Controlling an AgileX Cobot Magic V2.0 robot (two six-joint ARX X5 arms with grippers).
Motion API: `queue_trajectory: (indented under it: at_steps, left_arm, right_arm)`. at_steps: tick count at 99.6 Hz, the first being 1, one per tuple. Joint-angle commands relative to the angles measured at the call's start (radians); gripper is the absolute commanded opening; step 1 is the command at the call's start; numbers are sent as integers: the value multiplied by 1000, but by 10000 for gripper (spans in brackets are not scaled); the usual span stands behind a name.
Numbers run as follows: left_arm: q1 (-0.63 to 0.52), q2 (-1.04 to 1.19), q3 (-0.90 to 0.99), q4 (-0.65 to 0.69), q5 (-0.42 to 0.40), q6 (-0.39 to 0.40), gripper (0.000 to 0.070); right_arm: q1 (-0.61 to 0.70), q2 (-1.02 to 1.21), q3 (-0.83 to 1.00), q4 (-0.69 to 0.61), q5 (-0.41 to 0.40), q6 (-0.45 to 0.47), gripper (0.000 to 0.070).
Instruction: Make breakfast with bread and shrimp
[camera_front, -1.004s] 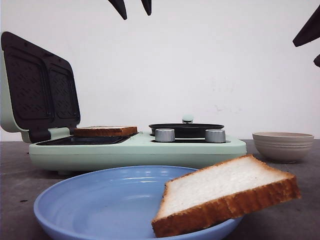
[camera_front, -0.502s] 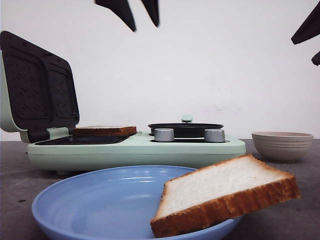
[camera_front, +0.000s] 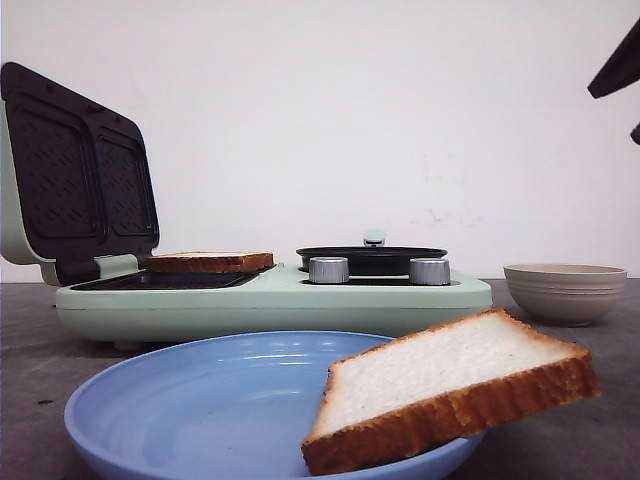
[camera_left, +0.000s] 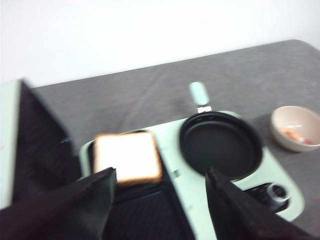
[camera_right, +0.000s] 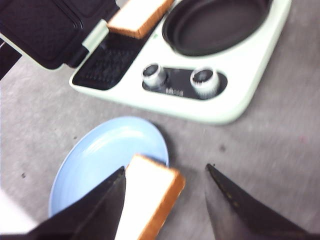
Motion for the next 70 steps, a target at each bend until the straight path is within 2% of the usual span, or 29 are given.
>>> queue_trajectory:
  at_steps: [1, 24, 47, 70]
  left_arm:
    - [-5, -50, -48, -1, -24, 7, 308]
    - [-5, -286, -186, -30, -115, 7, 308]
    - [-5, -402, -222, -140, -229, 24, 309]
    - [-5, -427, -224, -182, -233, 22, 309]
  right_arm:
    - [5, 16, 17, -20, -26, 49, 303]
    - [5, 88, 17, -61, -116, 138, 303]
    - [18, 194, 17, -64, -154, 145, 304]
    - [71, 291, 17, -57, -174, 147, 306]
